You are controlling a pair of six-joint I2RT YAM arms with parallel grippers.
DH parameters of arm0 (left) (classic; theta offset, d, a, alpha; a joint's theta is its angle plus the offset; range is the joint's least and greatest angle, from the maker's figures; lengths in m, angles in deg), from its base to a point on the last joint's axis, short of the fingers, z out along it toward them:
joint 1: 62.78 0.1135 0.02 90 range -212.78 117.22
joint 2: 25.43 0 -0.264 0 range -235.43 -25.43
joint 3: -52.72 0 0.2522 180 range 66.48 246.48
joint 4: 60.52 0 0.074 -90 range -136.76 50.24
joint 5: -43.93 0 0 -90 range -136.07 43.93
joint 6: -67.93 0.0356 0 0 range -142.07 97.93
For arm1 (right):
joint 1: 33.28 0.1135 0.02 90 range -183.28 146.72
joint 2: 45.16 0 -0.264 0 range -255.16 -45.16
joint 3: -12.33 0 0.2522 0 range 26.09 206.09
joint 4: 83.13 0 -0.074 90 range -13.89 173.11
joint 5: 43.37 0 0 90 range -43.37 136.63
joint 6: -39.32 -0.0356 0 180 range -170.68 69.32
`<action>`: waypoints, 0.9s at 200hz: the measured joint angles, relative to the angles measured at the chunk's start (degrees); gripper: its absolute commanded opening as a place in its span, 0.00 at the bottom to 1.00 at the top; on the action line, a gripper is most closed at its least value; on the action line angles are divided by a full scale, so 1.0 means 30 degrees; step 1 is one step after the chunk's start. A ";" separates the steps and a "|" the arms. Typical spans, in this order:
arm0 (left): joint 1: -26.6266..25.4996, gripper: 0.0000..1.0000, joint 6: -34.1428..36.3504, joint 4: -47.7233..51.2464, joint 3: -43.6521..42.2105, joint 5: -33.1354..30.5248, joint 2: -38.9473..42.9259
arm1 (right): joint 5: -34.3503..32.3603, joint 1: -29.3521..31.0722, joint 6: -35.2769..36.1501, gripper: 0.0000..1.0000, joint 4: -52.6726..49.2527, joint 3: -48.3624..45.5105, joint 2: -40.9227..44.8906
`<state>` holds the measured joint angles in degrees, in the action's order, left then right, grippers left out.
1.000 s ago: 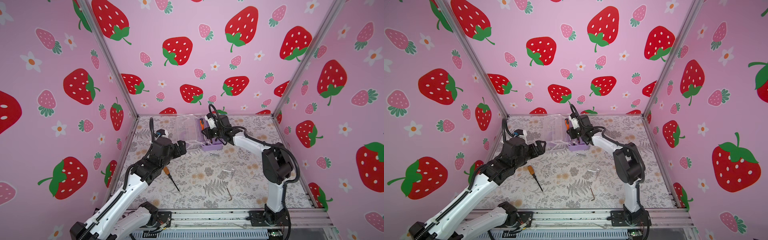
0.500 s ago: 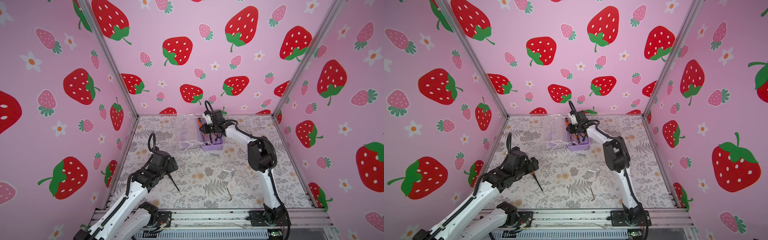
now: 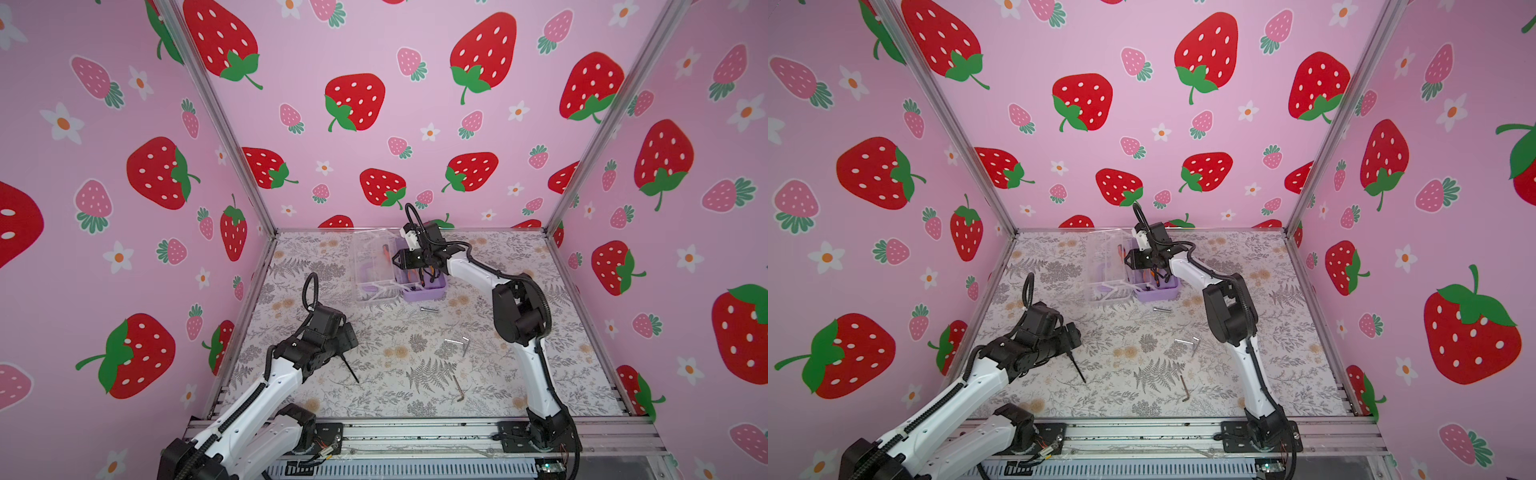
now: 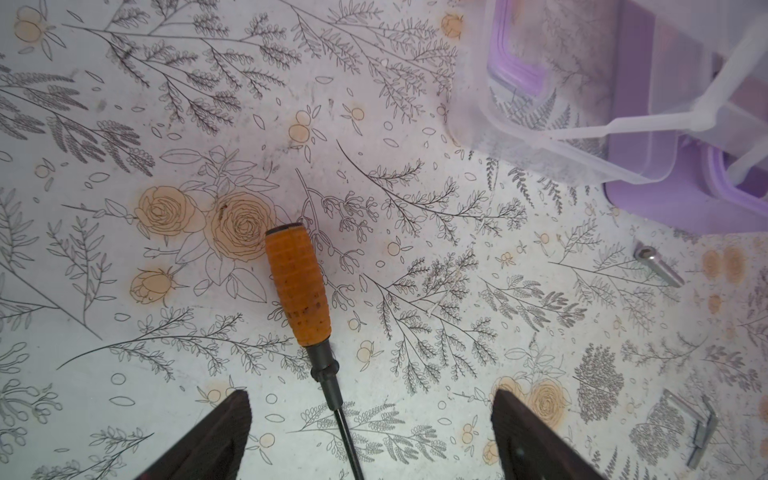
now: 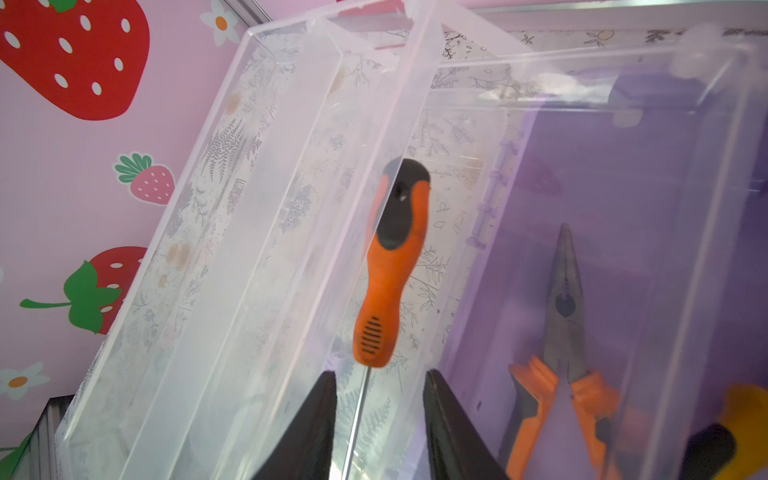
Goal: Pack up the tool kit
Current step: 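Release the orange screwdriver in the box while the left gripper grasps the wooden-handled screwdriver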
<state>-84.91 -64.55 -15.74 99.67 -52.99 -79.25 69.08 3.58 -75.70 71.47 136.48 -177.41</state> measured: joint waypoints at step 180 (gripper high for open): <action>-0.0576 0.39 -0.0605 -0.3993 -0.0240 0.0794 -0.7169 | -0.2506 0.0051 0.0772 0.40 0.2251 -1.0877 1.2480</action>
<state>-86.63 -66.36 -27.71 98.95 -50.61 -100.76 61.57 3.73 -73.38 78.22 103.85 -139.97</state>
